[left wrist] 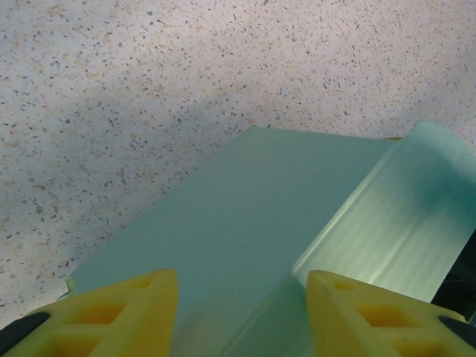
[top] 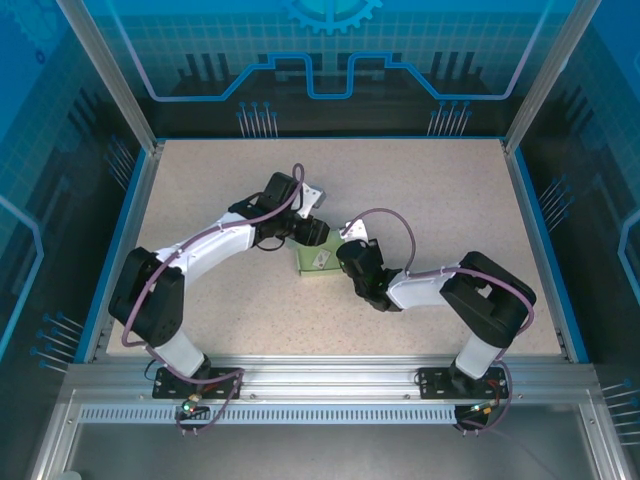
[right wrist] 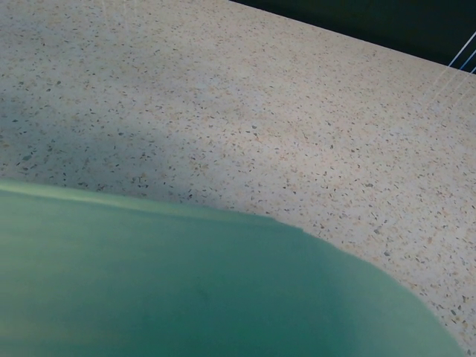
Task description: Fold the paper box
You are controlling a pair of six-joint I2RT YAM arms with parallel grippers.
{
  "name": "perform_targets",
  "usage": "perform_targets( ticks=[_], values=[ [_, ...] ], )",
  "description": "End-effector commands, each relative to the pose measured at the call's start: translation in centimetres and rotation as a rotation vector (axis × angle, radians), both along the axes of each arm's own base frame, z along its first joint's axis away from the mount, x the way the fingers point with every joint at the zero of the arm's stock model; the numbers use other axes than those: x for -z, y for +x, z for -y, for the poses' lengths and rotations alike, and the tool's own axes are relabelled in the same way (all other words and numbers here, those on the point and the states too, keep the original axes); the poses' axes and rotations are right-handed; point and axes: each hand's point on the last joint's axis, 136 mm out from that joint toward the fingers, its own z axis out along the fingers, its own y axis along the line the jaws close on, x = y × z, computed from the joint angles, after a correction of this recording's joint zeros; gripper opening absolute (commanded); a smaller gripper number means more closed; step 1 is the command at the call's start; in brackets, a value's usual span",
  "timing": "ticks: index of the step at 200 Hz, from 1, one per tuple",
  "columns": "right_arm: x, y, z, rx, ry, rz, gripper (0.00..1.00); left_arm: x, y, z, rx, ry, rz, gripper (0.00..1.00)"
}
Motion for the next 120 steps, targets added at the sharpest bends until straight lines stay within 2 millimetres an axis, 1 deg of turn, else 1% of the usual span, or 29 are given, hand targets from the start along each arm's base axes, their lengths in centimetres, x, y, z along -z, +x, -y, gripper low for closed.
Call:
perform_targets(
  ticks=[1,38,80,120],
  values=[
    [1.4,-0.1,0.1,-0.027,-0.047,-0.053,0.00,1.6,-1.5,0.5,0.012,-0.004,-0.079,0.50],
    [1.1,-0.3,-0.1,-0.030,-0.023,-0.065,0.03,1.8,-1.2,0.4,-0.018,-0.006,-0.079,0.50],
    [1.1,-0.9,0.0,-0.038,-0.022,-0.081,0.08,3.1,-1.6,0.0,-0.032,0.019,-0.094,0.50],
    [1.0,-1.2,-0.1,-0.052,-0.027,-0.093,0.15,4.1,-2.1,0.4,-0.029,0.024,-0.110,0.50]
  ],
)
